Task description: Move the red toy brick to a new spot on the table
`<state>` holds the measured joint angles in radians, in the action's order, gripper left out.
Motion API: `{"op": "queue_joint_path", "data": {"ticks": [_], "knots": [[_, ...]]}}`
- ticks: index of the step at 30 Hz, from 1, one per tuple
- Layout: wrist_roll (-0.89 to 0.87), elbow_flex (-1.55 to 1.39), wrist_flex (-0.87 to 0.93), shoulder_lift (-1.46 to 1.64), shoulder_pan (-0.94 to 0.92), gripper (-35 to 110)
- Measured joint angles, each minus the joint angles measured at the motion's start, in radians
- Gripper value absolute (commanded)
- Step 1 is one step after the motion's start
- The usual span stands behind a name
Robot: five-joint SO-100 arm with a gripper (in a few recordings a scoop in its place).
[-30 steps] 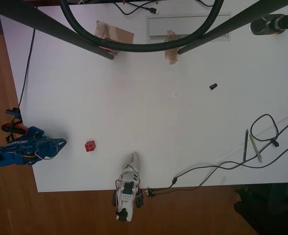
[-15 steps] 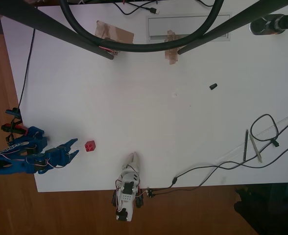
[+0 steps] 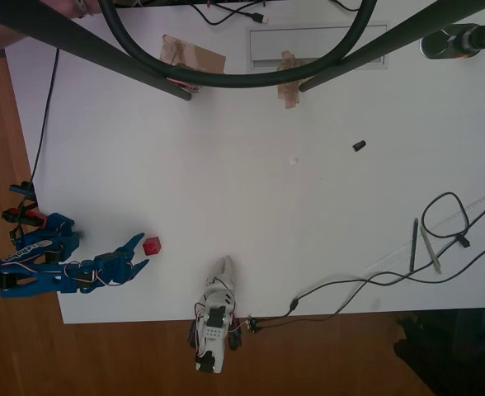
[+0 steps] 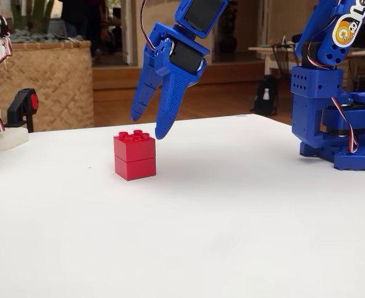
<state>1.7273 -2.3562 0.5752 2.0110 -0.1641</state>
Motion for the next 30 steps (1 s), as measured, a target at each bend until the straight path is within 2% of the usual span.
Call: {"op": "queue_joint_path", "data": {"ticks": [13, 19, 26, 30], "knots": [[-0.049, -0.144, -0.295, -0.061, -0.005, 34], [-0.055, -0.224, -0.446, -0.092, -0.003, 15], [-0.067, -0.229, -0.472, -0.103, -0.005, 6], [-0.075, -0.201, -0.4, -0.103, -0.006, 5]]}}
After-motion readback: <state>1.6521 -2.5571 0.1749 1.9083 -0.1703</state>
